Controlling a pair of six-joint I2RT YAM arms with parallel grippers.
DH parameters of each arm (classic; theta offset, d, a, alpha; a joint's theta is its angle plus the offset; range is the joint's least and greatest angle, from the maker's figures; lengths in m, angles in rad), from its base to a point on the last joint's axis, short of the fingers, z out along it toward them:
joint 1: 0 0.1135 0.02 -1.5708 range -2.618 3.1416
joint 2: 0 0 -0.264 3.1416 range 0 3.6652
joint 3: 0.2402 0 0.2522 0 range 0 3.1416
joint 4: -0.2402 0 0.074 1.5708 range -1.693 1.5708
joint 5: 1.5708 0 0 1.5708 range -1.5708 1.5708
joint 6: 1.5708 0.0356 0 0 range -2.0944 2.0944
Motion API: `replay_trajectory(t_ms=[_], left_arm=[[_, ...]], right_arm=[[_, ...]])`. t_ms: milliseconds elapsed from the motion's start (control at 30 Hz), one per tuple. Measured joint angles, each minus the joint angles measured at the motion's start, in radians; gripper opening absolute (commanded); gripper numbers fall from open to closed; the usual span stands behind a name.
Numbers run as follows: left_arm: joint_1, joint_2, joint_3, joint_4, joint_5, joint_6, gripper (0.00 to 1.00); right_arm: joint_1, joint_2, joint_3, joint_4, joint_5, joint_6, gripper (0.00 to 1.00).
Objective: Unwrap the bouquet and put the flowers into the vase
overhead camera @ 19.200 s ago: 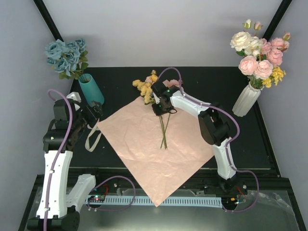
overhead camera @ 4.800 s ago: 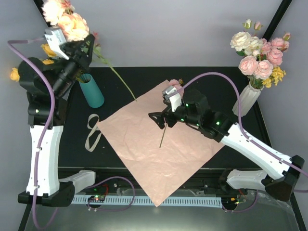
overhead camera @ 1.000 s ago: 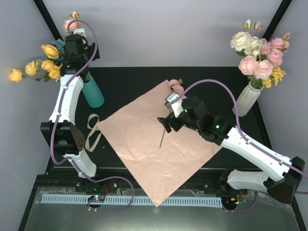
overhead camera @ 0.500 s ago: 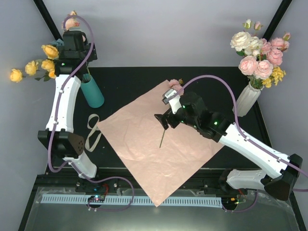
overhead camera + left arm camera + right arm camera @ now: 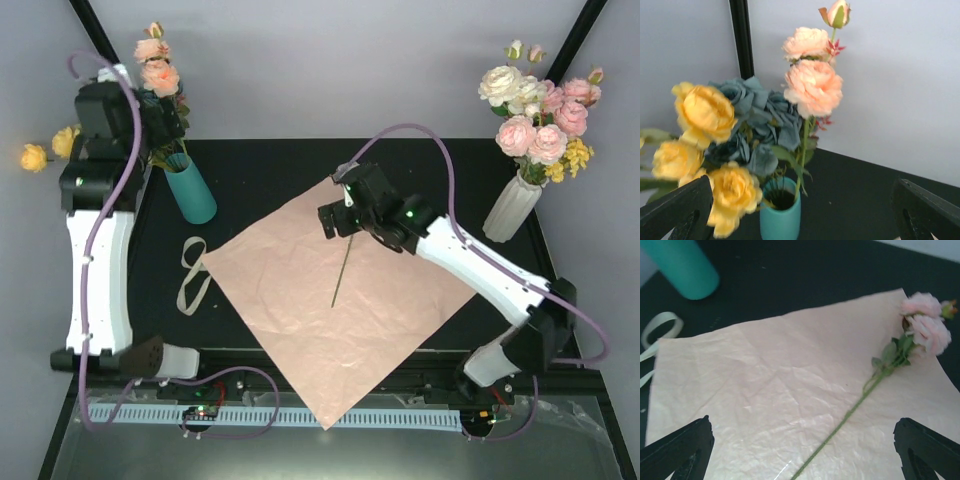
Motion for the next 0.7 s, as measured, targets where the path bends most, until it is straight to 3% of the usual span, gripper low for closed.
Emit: replay_trajectory(t_ms=[400, 600, 700], left_arm=[[0.000, -0.500, -0.451, -0.052, 0.173, -0.034, 0.99], [0.000, -0.636, -0.623, -0.067, 0.267, -0.034, 0.99], [0.000, -0.675, -0.672, -0.084, 0.293, -0.034, 0.99]], right_arm=[[-0.174, 0.407, 0.306, -0.246, -0.064, 0.175, 0.77], [-0.208, 0.590, 0.412, -0.322, -0.087, 0.244, 0.58], [-0.215, 0.655, 0.418, -0.342, -0.086, 0.270, 0.56]])
